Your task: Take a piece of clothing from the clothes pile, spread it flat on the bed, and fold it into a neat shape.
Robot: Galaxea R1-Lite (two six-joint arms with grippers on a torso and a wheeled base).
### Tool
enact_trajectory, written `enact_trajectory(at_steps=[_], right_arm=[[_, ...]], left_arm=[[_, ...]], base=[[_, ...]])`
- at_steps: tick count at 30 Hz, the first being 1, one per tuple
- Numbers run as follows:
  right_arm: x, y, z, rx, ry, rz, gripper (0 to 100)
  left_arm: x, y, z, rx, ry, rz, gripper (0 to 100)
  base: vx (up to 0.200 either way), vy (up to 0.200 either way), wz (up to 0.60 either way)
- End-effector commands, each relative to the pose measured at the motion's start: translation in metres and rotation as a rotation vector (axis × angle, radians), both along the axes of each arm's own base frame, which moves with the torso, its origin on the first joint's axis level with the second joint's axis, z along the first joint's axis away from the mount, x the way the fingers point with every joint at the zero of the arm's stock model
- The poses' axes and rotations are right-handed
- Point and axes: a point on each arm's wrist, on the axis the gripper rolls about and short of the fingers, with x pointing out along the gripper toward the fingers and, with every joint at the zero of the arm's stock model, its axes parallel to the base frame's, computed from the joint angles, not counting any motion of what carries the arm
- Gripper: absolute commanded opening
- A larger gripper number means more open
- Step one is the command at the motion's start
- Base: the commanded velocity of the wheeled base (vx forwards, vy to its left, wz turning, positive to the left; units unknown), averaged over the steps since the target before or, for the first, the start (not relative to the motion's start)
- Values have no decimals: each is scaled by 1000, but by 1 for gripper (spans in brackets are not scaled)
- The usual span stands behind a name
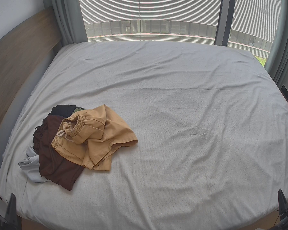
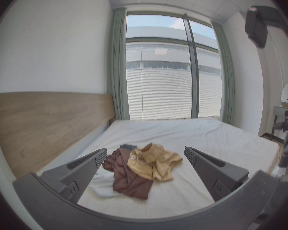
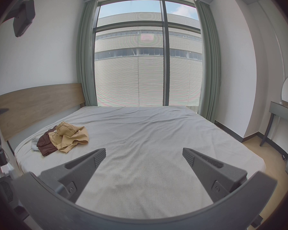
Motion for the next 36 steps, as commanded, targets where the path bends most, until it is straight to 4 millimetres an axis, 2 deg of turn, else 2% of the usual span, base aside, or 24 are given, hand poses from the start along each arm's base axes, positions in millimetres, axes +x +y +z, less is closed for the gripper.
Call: enact_trajectory(at_steps=[1,5,10,12,15,16,17,19,21,22,28,30,32,36], right_arm=[[0,0,-5,5,0,-1,100],[0,0,-5,4,0,0,100],[0,0,-5,4,0,0,100],[0,0,-5,4,0,0,100],[0,0,-5,4,0,-1,100],[0,0,-5,4,0,-1,100],[0,0,-5,4,0,-1,100],[0,0,-5,2,0,0,100],[0,0,-5,2,0,0,100],[0,0,-5,2,0,0,100],[0,0,-5,1,-1,0,100],[0,0,-5,1,-1,0,100],[0,0,-5,2,-1,0,100],[0,0,-5,2,-1,0,100]], left_arm=[[16,0,46,-23,26,-36,100],[29,-1,41,-34,127,-135,100],[44,-3,52,-64,191,-207,100],[60,-6,64,-66,218,-209,100],[74,-8,69,-66,240,-215,100],[86,-11,72,-65,254,-222,100],[86,-11,72,-65,254,-222,100],[104,-13,78,-65,252,-226,100],[109,-14,80,-65,254,-226,100],[123,-16,82,-65,271,-222,100],[165,-21,83,-80,317,-212,100],[167,-22,83,-83,316,-217,100],[180,-23,83,-108,312,-245,100],[191,-23,84,-115,314,-242,100]], base=[[0,0,0],[0,0,0],[0,0,0],[0,0,0],[0,0,0],[0,0,0],[0,0,0],[0,0,0],[0,0,0],[0,0,0],[0,0,0],[0,0,0],[0,0,0],[0,0,0]])
